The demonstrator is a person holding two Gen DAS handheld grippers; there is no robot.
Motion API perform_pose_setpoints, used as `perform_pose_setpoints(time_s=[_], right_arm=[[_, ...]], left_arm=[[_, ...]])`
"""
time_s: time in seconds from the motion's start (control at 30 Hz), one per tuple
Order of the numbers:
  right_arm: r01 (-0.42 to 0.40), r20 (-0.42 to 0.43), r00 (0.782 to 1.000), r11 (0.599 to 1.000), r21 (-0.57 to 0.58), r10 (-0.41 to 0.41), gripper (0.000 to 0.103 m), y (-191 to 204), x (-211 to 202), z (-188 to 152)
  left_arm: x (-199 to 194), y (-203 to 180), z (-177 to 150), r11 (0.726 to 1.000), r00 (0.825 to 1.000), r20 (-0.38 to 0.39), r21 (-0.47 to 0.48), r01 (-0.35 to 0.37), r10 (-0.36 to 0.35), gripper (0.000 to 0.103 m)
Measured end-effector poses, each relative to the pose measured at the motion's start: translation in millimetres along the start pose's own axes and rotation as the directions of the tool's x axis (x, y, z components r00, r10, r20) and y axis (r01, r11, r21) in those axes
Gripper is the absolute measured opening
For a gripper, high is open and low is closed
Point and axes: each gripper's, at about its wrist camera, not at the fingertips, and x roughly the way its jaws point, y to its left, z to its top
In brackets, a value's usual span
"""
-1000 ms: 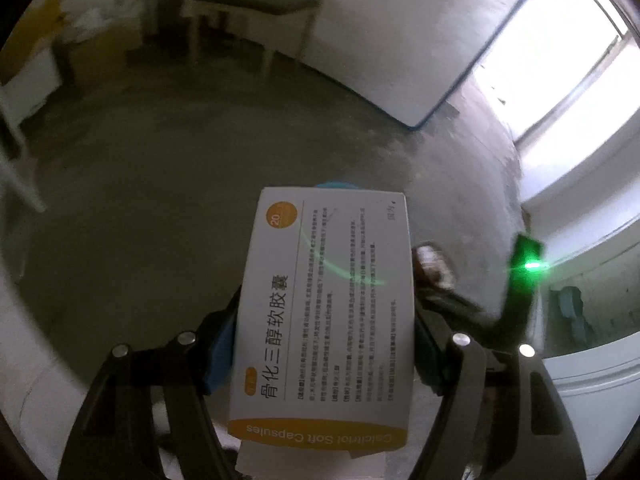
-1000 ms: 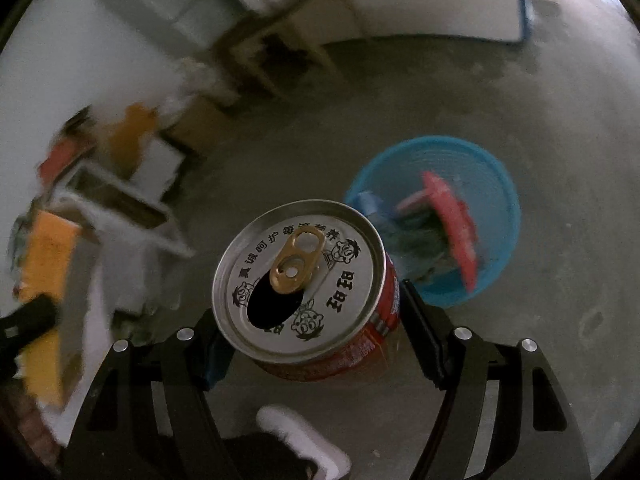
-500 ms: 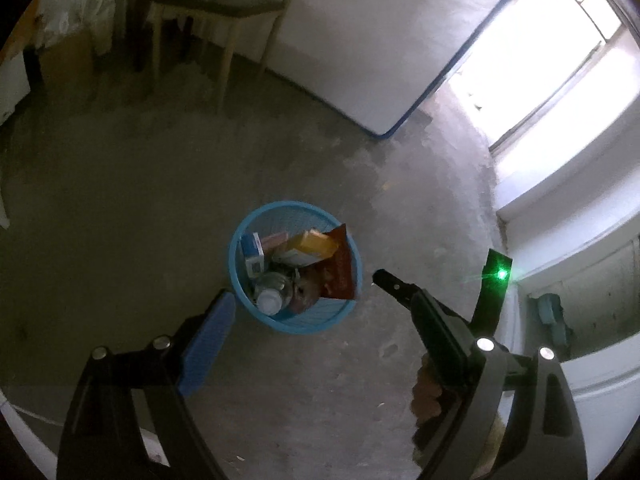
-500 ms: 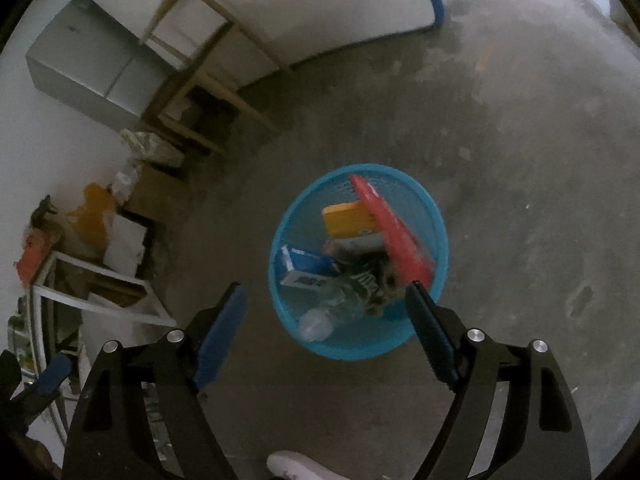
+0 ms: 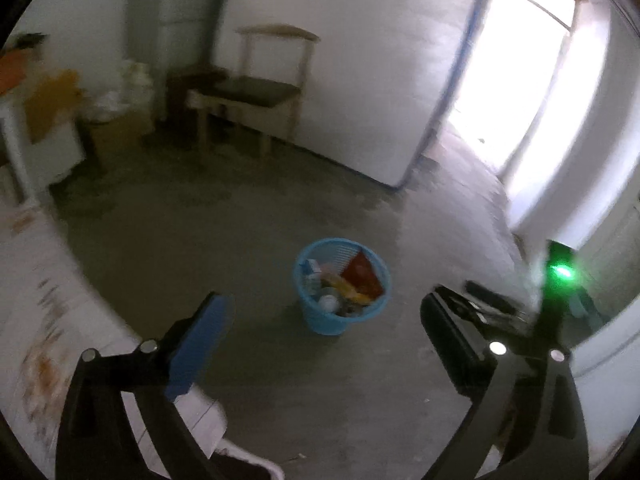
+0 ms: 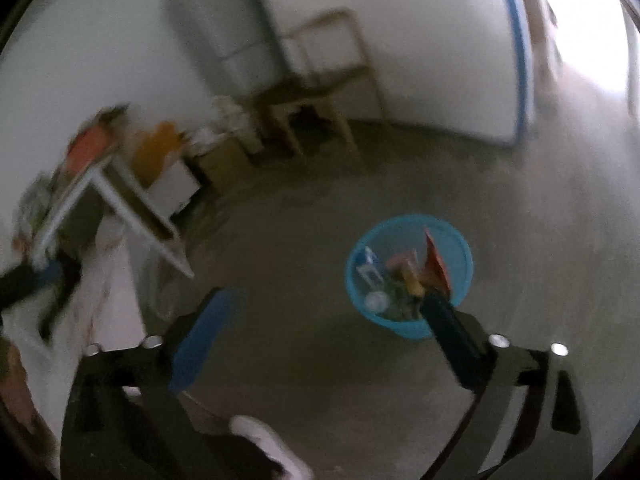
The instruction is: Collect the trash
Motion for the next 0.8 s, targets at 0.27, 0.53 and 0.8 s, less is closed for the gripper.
perform_pose_setpoints(time_s=[0.27, 0.53, 0.8], right_arm=[[-0.01, 0.034, 0.999, 0.963, -0.268, 0.02, 0.095, 108.7, -45.0, -40.5], [0.061, 0.04, 0.998, 0.909, -0.412, -0.049, 0.095, 164.5, -50.2, -58.2], [0.056, 0.068, 0.997, 0.901, -0.43, -0.029, 0.095, 198.8, -68.6, -79.8]], left_arm=[[-83.8, 41.2, -78.8, 0.963, 0.974, 0.094, -0.197, -0.184, 0.205, 0.097], [-128.1, 47.8, -133.3, 0.851, 0.872, 0.054, -0.258, -0.458, 0.486, 0.097], [-149.9, 57.5, -156.6, 0.751, 0.786, 0.001, -0.294, -0.591, 0.619, 0.097]])
